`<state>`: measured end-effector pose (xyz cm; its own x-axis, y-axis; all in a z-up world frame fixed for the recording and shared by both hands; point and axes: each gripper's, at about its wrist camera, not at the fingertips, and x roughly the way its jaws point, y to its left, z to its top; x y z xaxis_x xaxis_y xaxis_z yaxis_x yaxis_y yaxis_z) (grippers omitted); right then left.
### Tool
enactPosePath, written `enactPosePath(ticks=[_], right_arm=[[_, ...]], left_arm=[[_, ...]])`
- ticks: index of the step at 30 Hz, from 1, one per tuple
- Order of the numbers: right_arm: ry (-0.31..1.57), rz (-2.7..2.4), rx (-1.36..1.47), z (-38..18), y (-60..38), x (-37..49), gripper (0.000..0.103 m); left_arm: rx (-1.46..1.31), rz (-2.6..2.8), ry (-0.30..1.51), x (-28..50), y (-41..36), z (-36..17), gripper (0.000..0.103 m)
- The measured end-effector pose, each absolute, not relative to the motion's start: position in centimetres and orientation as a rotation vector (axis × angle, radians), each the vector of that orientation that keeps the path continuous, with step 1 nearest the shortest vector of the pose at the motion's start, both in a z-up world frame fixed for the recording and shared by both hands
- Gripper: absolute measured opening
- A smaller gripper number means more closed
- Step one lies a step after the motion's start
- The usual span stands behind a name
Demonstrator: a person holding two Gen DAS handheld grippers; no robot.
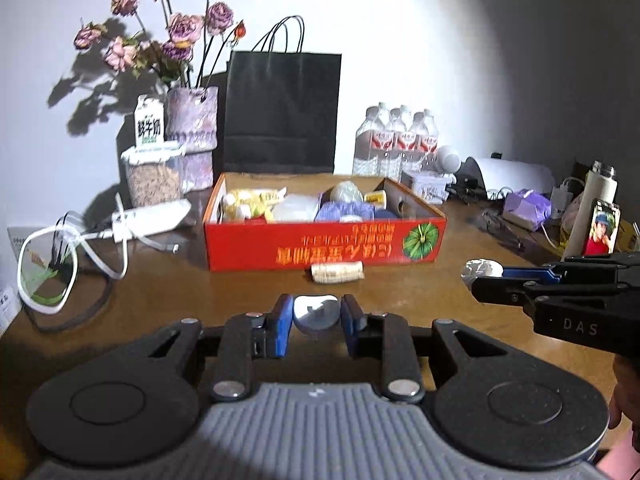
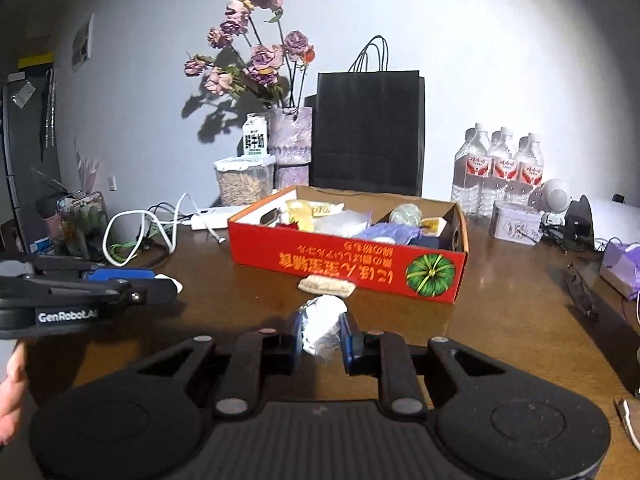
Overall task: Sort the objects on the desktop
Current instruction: 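Carry the white cap and tissue over the box with both tools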
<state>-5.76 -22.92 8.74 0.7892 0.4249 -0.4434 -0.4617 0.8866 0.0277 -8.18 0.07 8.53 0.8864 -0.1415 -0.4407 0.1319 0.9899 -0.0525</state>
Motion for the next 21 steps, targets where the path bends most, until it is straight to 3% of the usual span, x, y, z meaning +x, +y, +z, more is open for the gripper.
enactPosePath(ticks=[6, 13, 21], right_arm=[[0.434, 0.467, -0.065, 10.7, -23.1, 0.4, 0.018], [0.538, 0.409, -0.023, 11.4, -22.0, 13.3, 0.018], [0.689, 0.349, 0.033, 10.0, -19.8, 26.5, 0.019]], left_arm=[[-0.024, -0.185, 0.432, -0.6, 0.5, 10.8, 0.027], [-0.058, -0.221, 0.506, 13.1, -0.4, 11.9, 0.027], [-0.035, -0.201, 0.658, 28.3, -2.3, 9.2, 0.027]])
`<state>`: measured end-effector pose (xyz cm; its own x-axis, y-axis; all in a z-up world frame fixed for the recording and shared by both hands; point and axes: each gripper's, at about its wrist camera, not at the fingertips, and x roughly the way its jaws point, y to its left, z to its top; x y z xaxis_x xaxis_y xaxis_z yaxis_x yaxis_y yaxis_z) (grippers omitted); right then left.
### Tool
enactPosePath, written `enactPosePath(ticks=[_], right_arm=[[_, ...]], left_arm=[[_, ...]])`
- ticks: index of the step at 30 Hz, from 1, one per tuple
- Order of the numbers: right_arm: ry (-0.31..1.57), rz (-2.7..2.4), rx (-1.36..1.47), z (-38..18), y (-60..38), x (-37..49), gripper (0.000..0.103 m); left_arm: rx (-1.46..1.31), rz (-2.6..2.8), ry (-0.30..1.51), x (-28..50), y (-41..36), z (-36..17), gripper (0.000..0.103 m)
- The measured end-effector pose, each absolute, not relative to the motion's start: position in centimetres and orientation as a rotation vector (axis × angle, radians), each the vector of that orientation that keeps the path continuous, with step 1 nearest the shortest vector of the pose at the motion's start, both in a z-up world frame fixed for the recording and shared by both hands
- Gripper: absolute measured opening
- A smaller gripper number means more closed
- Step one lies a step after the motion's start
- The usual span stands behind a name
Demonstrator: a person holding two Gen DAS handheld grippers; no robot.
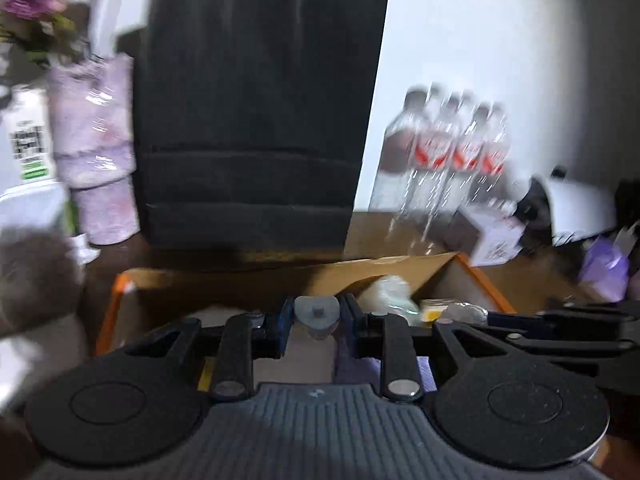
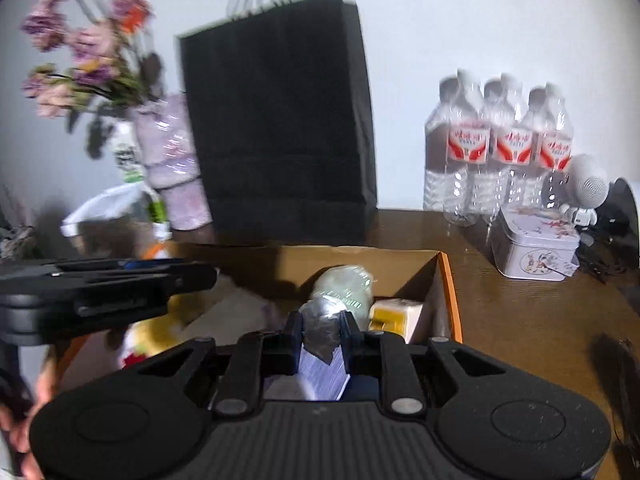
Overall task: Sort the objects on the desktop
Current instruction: 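Carry the white cap and tissue over the box with both tools, then open both tools over the box, dropping the cap and tissue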
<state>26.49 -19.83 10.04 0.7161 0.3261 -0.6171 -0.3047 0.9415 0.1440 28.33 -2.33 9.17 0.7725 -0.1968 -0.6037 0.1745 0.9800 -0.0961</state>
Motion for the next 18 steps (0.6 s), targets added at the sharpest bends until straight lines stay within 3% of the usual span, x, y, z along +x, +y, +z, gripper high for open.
enactPosePath(ticks=[1, 3, 4, 6, 7, 10, 12, 16, 18], right_arm=[[0.710, 0.357, 0.037, 9.7, -19.6, 27.6, 0.021], [0.740, 0.365, 0.060, 9.2, -19.4, 29.3, 0.025], [0.744, 0.374, 0.069, 9.1, -19.5, 29.9, 0.031], [0.728, 0.370, 0.078, 9.3, -19.7, 30.0, 0.042], [0.711, 0.355, 0.077, 9.5, -19.9, 29.8, 0.049], [0.660, 0.335, 0.065, 10.4, -20.5, 28.4, 0.051], [0.635, 0.338, 0.045, 10.9, -20.6, 27.1, 0.055], [0.582, 0.335, -0.025, 11.5, -20.5, 23.3, 0.063], [0.563, 0.347, -0.048, 11.6, -20.6, 20.8, 0.067]], left_arm=[[-0.032, -0.203, 0.688, 29.7, -2.4, 8.6, 0.029], [-0.032, -0.196, 0.702, 30.9, -2.4, 8.2, 0.041], [-0.033, -0.188, 0.698, 30.9, -2.3, 8.2, 0.044], [-0.028, -0.191, 0.673, 30.1, -1.8, 8.5, 0.063], [-0.024, -0.189, 0.655, 29.5, -1.7, 8.9, 0.066], [0.009, -0.159, 0.604, 27.0, -1.4, 10.4, 0.074], [0.007, -0.163, 0.569, 25.3, -1.2, 11.4, 0.087], [0.025, -0.155, 0.522, 20.5, -0.8, 13.0, 0.092], [0.000, -0.156, 0.490, 17.1, -0.3, 13.4, 0.101]])
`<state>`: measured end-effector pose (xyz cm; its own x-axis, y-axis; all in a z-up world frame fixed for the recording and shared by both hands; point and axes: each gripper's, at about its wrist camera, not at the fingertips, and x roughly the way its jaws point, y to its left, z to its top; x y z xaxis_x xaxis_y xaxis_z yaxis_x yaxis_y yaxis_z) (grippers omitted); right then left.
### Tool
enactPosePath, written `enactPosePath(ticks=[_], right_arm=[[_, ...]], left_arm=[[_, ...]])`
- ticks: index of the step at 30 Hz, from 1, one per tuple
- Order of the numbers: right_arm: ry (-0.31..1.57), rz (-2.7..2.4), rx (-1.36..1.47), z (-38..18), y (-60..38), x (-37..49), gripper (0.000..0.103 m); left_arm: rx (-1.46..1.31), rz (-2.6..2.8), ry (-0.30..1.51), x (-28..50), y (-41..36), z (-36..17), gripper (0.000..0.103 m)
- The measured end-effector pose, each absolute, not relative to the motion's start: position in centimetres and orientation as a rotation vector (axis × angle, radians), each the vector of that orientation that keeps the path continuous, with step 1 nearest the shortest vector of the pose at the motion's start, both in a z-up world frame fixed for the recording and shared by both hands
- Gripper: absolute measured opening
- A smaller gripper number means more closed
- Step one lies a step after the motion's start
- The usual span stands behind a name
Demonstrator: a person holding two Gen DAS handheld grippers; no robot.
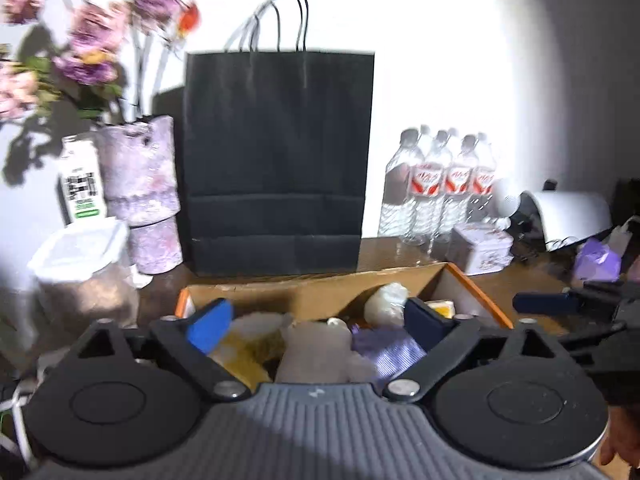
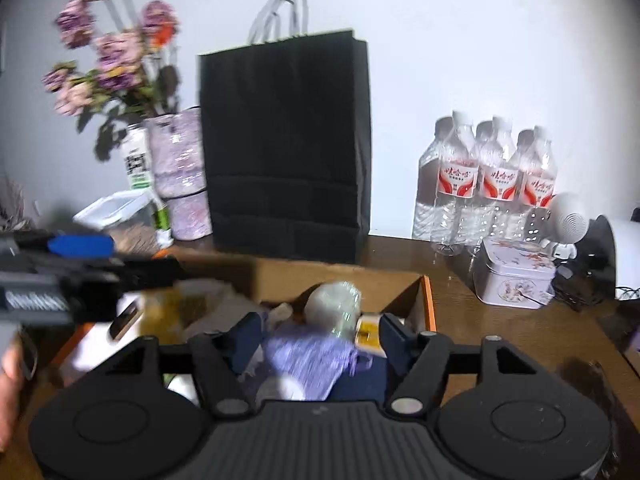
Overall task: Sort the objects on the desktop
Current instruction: 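Open both tools over the box, dropping the cap and tissue, then withdraw both tools from the box back over the table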
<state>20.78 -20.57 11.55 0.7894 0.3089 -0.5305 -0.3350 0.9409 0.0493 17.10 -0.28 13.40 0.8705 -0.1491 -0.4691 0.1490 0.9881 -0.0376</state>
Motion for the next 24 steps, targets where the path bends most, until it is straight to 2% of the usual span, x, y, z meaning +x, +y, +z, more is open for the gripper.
enactPosePath(ticks=[7, 12, 19, 24], right_arm=[[0.542, 0.397, -0.072, 9.7, -21.9, 11.4, 0.072], [0.570, 0.412, -0.083, 6.6, -22.4, 5.5, 0.073], [0.586, 0.423, -0.093, 3.5, -22.4, -0.4, 0.074], [0.586, 0.397, -0.091, 2.7, -22.7, -2.0, 0.075]], left_arm=[[-0.052, -0.148, 0.495, 7.5, 0.0, 11.5, 0.103], [-0.080, -0.133, 0.543, 1.5, -0.2, 7.4, 0.103], [-0.059, -0.122, 0.614, -2.6, -0.4, 2.8, 0.103], [-0.024, -0.088, 0.608, -3.7, -0.1, 1.8, 0.103]])
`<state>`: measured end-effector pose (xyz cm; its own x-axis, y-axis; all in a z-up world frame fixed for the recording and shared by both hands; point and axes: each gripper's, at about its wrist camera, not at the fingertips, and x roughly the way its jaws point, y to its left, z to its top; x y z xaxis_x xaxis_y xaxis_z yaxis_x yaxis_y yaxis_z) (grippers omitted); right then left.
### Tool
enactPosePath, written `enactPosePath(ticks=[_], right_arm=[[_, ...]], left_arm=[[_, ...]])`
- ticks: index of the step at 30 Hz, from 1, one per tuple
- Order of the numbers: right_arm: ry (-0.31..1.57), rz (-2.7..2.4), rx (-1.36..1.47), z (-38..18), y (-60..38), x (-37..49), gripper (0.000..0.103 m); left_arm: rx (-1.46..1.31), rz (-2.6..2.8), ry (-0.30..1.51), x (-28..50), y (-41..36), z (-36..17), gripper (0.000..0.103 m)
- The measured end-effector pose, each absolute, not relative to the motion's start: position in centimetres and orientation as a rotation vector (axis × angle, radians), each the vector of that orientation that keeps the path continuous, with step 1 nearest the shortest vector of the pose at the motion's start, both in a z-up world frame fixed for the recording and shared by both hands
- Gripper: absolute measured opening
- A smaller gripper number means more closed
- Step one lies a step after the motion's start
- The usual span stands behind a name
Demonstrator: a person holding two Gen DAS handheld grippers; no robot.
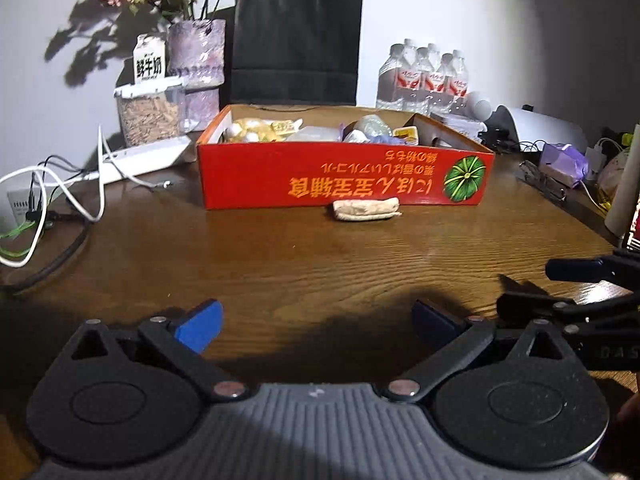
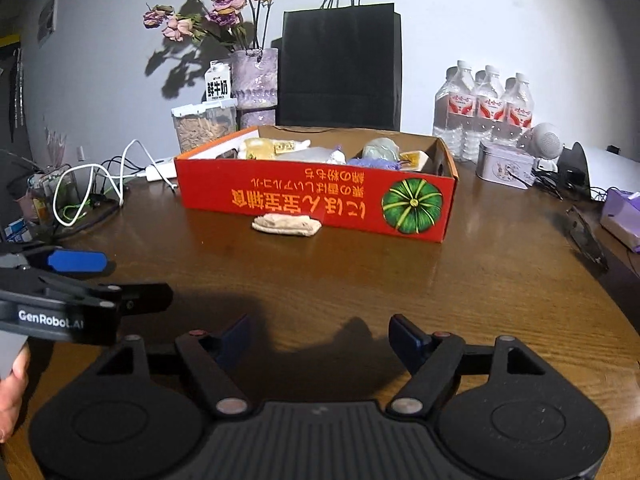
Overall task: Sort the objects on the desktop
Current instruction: 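Withdraw both tools from the box back over the table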
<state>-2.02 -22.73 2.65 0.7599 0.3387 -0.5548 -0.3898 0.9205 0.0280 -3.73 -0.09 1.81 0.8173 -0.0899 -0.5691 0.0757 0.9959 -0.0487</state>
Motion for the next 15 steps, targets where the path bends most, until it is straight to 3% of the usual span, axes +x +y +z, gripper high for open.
enactPosePath(ticks=[15], right_arm=[[0.599, 0.368, -0.066, 3.2, -22.9, 0.1, 0.073]], left_arm=[[-0.071, -0.142, 0.618, -0.7, 0.7, 2.5, 0.101]])
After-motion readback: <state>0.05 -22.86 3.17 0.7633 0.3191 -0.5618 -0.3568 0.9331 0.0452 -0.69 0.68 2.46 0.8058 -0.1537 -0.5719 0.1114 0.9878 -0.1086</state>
